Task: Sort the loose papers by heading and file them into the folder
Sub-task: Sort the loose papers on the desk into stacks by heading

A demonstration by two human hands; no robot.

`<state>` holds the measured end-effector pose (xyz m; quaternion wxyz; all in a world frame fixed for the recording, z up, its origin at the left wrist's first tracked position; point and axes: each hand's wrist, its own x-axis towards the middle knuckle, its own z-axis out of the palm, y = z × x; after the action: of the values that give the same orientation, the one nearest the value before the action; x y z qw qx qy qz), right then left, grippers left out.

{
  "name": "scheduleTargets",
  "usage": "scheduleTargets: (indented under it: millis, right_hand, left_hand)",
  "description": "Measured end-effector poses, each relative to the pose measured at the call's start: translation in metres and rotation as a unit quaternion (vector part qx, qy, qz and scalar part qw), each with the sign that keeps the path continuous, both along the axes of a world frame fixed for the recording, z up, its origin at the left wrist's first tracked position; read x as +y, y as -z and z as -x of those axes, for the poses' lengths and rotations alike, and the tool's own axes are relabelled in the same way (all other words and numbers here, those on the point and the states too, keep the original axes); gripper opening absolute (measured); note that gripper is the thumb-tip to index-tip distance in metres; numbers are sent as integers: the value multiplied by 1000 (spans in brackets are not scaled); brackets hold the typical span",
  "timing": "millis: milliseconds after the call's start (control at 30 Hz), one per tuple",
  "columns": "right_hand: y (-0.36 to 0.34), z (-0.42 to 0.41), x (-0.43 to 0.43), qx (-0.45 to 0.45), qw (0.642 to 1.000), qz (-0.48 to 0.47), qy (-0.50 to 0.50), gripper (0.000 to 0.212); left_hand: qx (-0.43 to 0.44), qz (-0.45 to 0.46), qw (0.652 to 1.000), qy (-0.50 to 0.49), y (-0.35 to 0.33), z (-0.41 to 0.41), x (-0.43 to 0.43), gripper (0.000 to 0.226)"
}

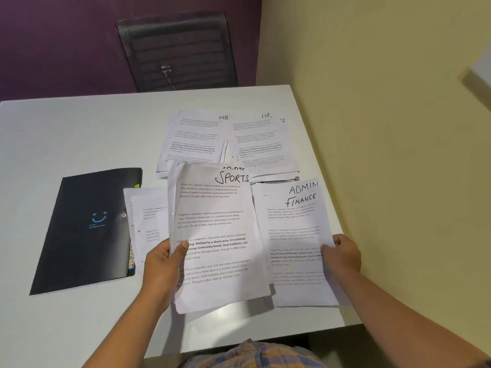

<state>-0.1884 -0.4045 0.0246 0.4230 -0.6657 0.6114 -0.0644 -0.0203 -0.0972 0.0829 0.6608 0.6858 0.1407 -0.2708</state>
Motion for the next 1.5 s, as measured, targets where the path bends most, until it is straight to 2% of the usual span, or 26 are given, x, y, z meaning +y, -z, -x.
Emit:
scheduleTargets:
  millis: [267,467,600,667,767,833,867,967,1067,1133,1200,1267,1333,1367,1433,1467,1500]
  right_hand:
    - [6,7,-7,45,996,-69,-44,10]
    - [13,10,-16,68,995,-65,-35,14]
    - [15,9,-17,80,995,-47,-30,9]
    - [15,7,-16,83,996,-31,-25,18]
    - [8,2,-4,125,992,36,0,48]
    - [-4,-7,17,92,993,71,-9,57]
    - [-12,-14,32,54,997,57,-29,57]
    - [-35,-38,92,-74,989,-96,-82,53]
    - [-47,-64,145,-133,961,-213,-117,40]
    - [-48,-75,167,-144,956,-208,-152,26]
    - [-45,-77,178,-162,960,-185,-135,17]
    - [-44,-77,181,-178,961,-190,-95,18]
    - [-42,-75,176,-178,964,-188,-64,19]
    - [-40,-74,170,-175,965,-186,-57,19]
    - [-36,-69,157,-161,970,-178,-39,18]
    - [-34,-68,150,-155,973,-171,-32,18]
    - [-35,-67,143,-152,975,-162,-28,18]
  left_hand:
    - [-14,-10,1000,-15,-1,20,-13,12]
    - [-18,-15,1000,-12,-3,25,-1,13]
    - [-24,-21,999,-8,1,15,15,13]
    - [-23,-21,1000,-3,2,12,22,13]
    - [-10,-1,1000,3,6,5,36,16]
    - [-8,7,1000,17,7,-3,43,16]
    - [-9,6,1000,26,8,-7,46,14]
    - [14,23,998,53,3,-17,52,16]
    - [3,7,993,117,1,-30,63,20]
    - [-12,-4,988,157,4,-39,72,23]
    - [-28,-16,985,172,13,-47,80,23]
    - [-77,-89,980,161,30,-54,85,27]
    - [-140,-239,947,165,48,-62,91,45]
    - [-178,-317,909,203,56,-62,94,54]
    - [-249,-427,799,344,74,-58,99,71]
    - [-264,-451,747,411,83,-55,100,76]
    - [-266,-459,709,464,91,-52,100,79]
